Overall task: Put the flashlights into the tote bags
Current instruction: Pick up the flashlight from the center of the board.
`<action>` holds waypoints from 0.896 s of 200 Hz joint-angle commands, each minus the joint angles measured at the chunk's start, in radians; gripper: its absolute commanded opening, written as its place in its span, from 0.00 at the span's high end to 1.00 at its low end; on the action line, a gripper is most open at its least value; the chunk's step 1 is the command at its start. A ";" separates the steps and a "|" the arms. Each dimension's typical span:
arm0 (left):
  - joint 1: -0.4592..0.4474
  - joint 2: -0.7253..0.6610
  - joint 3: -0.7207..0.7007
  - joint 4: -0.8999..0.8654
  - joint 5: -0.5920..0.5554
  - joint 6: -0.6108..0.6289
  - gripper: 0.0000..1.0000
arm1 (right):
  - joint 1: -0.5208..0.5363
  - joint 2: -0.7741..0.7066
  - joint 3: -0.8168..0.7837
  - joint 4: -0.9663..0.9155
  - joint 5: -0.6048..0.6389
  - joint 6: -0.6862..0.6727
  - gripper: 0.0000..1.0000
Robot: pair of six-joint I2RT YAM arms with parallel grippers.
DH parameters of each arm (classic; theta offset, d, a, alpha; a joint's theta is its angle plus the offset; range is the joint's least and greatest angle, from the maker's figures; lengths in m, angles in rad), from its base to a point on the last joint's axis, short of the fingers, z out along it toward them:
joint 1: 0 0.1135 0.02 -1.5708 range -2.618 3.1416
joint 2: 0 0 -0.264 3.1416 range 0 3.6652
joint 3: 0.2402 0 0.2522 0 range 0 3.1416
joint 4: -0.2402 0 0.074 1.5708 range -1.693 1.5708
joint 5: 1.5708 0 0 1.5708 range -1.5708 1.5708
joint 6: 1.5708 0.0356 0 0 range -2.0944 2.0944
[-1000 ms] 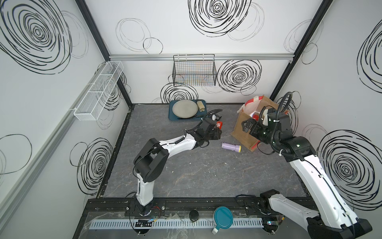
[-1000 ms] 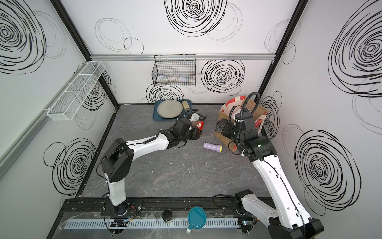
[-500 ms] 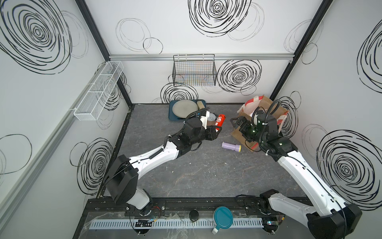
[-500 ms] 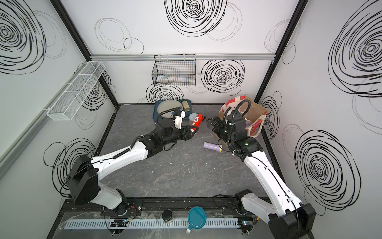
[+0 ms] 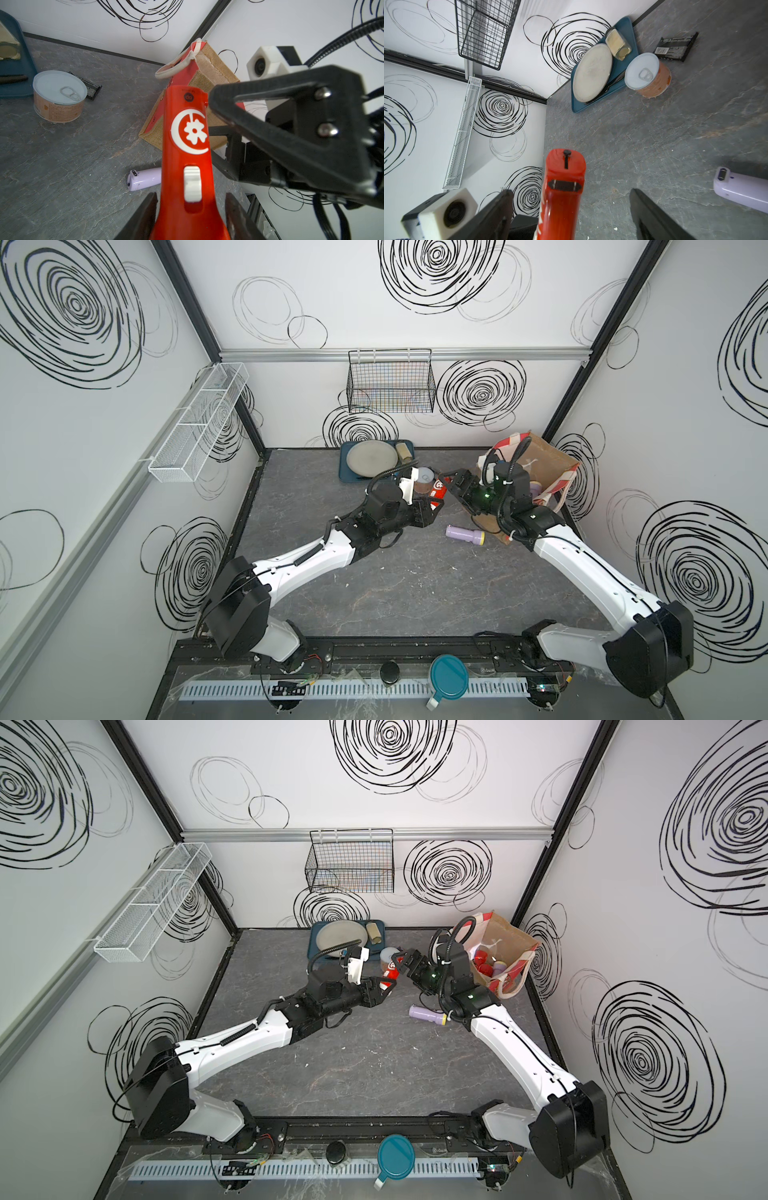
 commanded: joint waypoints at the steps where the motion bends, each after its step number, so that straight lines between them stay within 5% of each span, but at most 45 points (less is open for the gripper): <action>1: -0.004 -0.046 -0.008 0.085 0.011 -0.001 1.00 | 0.015 0.015 0.031 0.058 -0.025 0.017 0.12; 96: -0.015 -0.043 -0.002 0.068 0.002 0.009 1.00 | 0.036 0.049 0.040 0.079 -0.033 0.038 0.36; 179: -0.015 -0.032 0.002 0.067 0.005 0.020 1.00 | 0.037 0.048 0.059 0.051 -0.016 0.028 0.77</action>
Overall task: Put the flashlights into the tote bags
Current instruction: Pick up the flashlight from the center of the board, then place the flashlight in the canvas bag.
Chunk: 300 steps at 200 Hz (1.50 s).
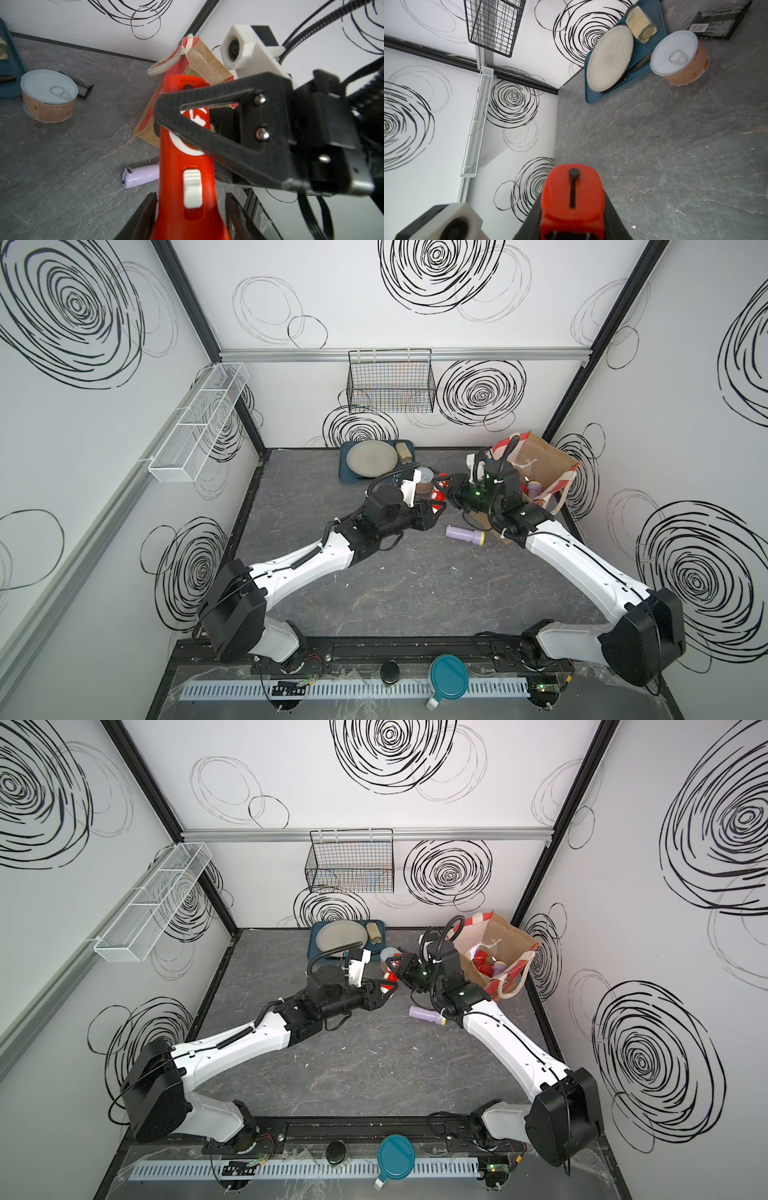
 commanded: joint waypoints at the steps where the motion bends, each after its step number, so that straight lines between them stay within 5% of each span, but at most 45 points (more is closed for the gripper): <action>1: 0.001 -0.016 0.007 0.074 0.002 0.016 1.00 | 0.001 0.000 0.033 -0.007 0.016 -0.016 0.78; 27: 0.001 -0.019 0.006 0.062 -0.010 0.024 1.00 | -0.001 0.005 0.068 -0.049 0.037 -0.052 0.87; 80: 0.000 -0.032 0.003 0.040 -0.009 0.059 0.29 | -0.049 -0.015 0.121 -0.163 0.100 -0.149 0.98; 123: -0.006 -0.038 -0.005 0.022 0.015 0.082 0.10 | -0.174 -0.029 0.172 -0.220 0.083 -0.211 1.00; 217: -0.049 -0.023 0.015 -0.058 -0.029 0.136 0.03 | -0.518 -0.012 0.321 -0.363 0.024 -0.395 1.00; 300: -0.081 0.000 0.047 -0.096 -0.032 0.147 0.03 | -0.732 0.080 0.306 -0.215 -0.025 -0.436 1.00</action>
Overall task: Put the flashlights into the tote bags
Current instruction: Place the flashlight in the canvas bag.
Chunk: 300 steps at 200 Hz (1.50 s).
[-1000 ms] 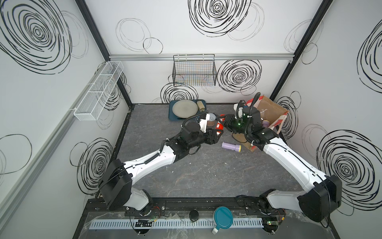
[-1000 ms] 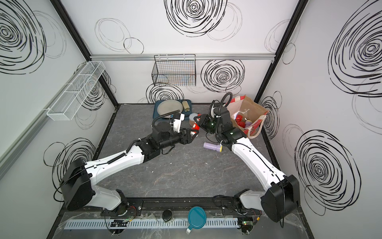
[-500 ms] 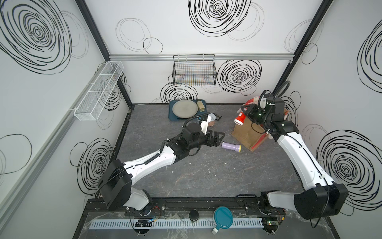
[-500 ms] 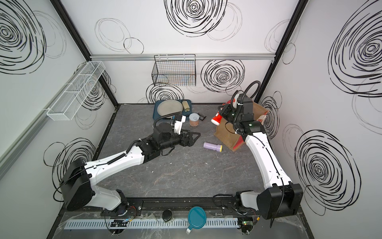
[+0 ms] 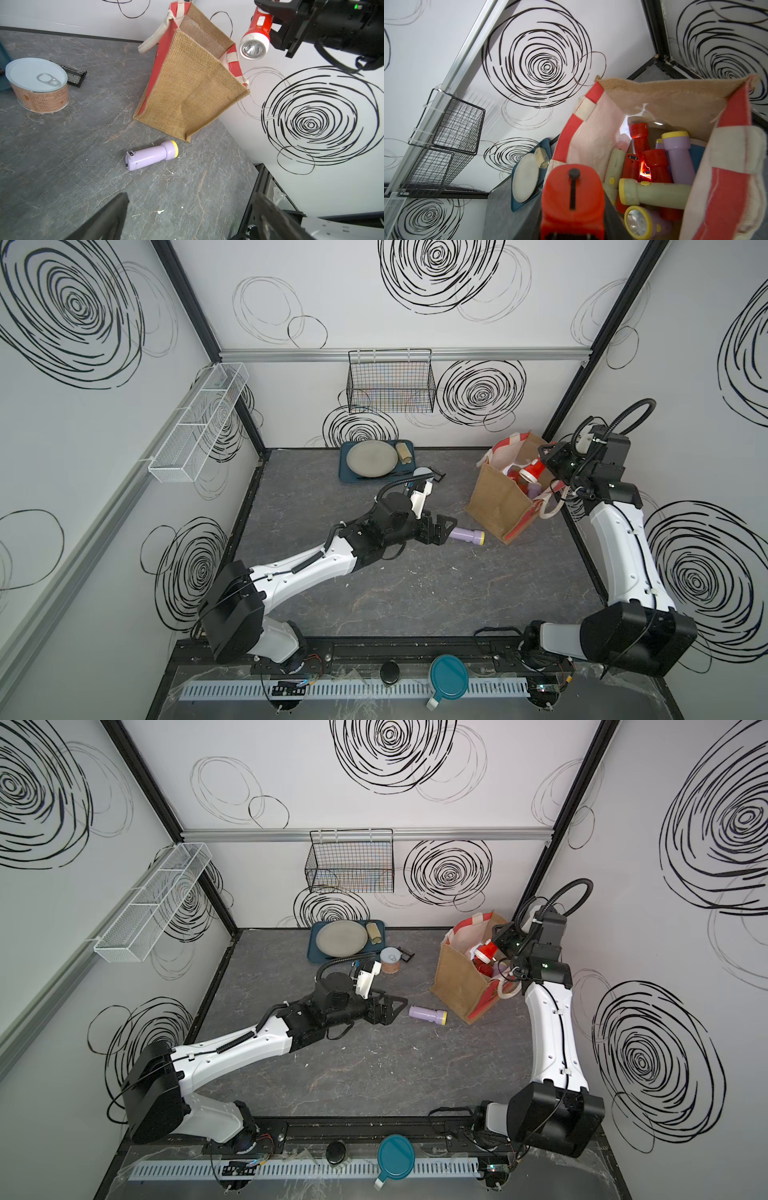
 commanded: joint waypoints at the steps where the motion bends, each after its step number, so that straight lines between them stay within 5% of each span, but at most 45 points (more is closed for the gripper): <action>1: -0.007 0.006 0.043 0.012 -0.006 0.021 0.03 | -0.024 0.037 0.005 0.104 -0.034 -0.024 1.00; 86: -0.031 0.005 0.043 0.012 -0.028 0.017 0.04 | -0.024 0.232 0.040 0.102 0.019 -0.121 1.00; 177: -0.033 0.033 0.055 -0.004 -0.020 0.031 0.05 | 0.017 0.261 -0.024 0.080 0.095 -0.190 1.00; 244: -0.032 0.046 0.066 -0.027 -0.017 0.057 0.05 | 0.022 0.231 -0.022 0.071 0.129 -0.209 0.75; 300: -0.033 0.046 0.067 -0.027 -0.024 0.064 0.05 | 0.024 0.214 -0.004 0.059 0.147 -0.220 0.73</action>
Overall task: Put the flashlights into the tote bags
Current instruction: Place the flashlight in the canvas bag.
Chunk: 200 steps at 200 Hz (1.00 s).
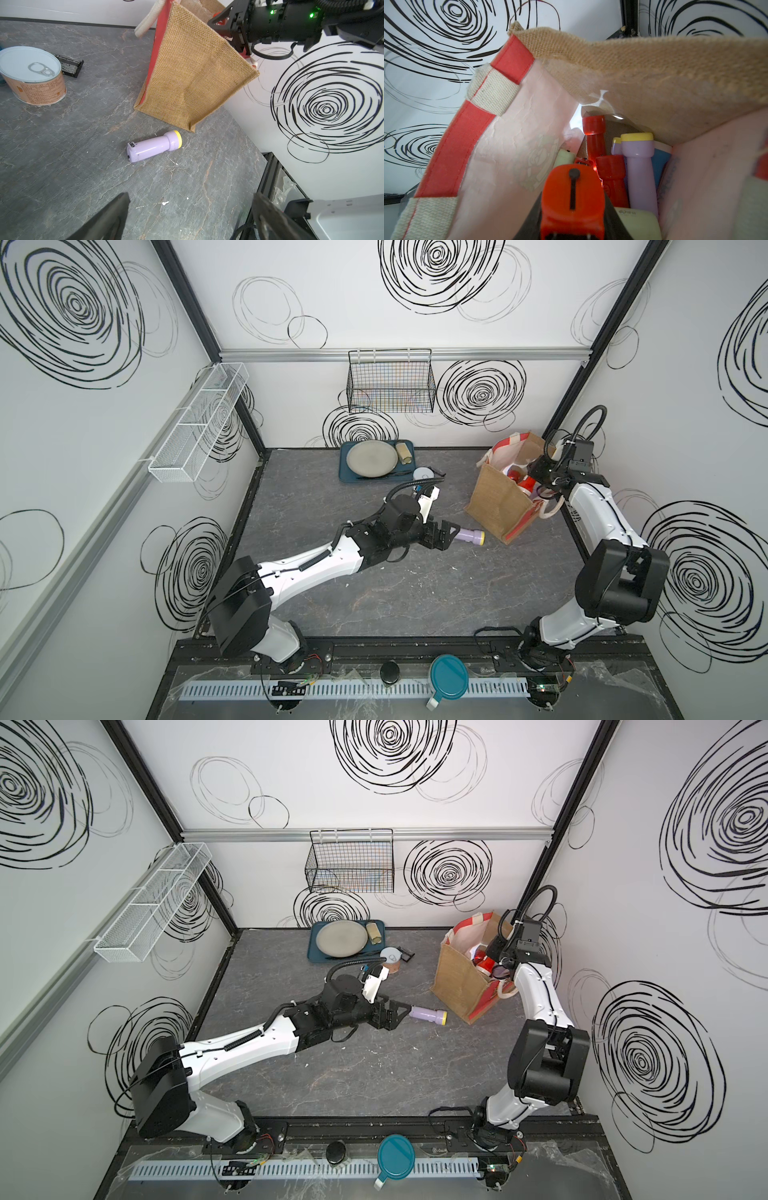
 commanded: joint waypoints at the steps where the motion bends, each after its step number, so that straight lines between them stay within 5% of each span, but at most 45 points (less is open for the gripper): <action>1: -0.006 0.005 0.037 0.024 -0.007 0.021 0.05 | 0.008 -0.048 0.022 0.004 0.019 -0.021 0.73; 97: -0.009 -0.004 0.016 0.032 -0.019 0.023 0.05 | 0.016 -0.053 0.049 -0.018 0.038 -0.032 0.67; 157: -0.011 0.006 0.019 0.002 -0.024 0.068 0.03 | 0.022 -0.071 0.079 -0.041 0.071 -0.033 0.32; 200: -0.011 0.028 0.026 -0.034 -0.031 0.141 0.03 | 0.040 -0.097 0.132 -0.082 0.097 -0.047 0.23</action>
